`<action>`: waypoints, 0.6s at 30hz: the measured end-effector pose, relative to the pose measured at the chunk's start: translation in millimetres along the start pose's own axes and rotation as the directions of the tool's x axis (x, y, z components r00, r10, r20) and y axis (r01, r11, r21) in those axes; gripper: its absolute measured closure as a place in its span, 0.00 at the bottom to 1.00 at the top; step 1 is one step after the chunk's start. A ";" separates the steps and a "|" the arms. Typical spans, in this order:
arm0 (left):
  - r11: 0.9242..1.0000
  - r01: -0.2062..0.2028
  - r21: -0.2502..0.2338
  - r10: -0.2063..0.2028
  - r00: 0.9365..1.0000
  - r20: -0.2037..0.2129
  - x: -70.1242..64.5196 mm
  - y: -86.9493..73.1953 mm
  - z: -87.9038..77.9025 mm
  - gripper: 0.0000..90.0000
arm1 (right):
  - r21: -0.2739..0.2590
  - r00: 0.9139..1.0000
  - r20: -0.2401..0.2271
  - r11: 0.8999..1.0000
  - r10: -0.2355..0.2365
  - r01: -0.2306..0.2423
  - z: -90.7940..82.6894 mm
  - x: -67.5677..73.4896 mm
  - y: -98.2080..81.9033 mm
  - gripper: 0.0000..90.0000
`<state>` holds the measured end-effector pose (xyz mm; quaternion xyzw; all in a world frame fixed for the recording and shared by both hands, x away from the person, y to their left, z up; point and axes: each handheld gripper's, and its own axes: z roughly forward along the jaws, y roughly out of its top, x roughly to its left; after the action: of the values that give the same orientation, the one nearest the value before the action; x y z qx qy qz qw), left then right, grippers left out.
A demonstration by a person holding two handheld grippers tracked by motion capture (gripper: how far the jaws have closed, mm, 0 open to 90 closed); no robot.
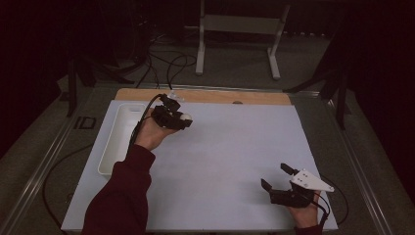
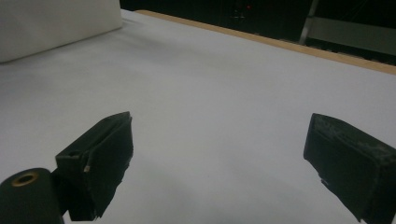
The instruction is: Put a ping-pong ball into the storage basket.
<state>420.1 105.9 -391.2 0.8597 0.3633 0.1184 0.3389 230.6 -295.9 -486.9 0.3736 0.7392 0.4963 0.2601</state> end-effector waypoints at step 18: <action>0.998 -0.056 0.013 0.056 0.998 -0.005 3.1 -0.8 -22.2 0.57 | 0.000 1.000 0.002 1.000 0.000 0.000 -0.3 0.0 0.1 0.09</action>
<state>411.9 119.5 -375.3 0.8714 0.3410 0.1278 0.3288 230.5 -296.0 -486.7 0.3741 0.7388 0.4962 0.2607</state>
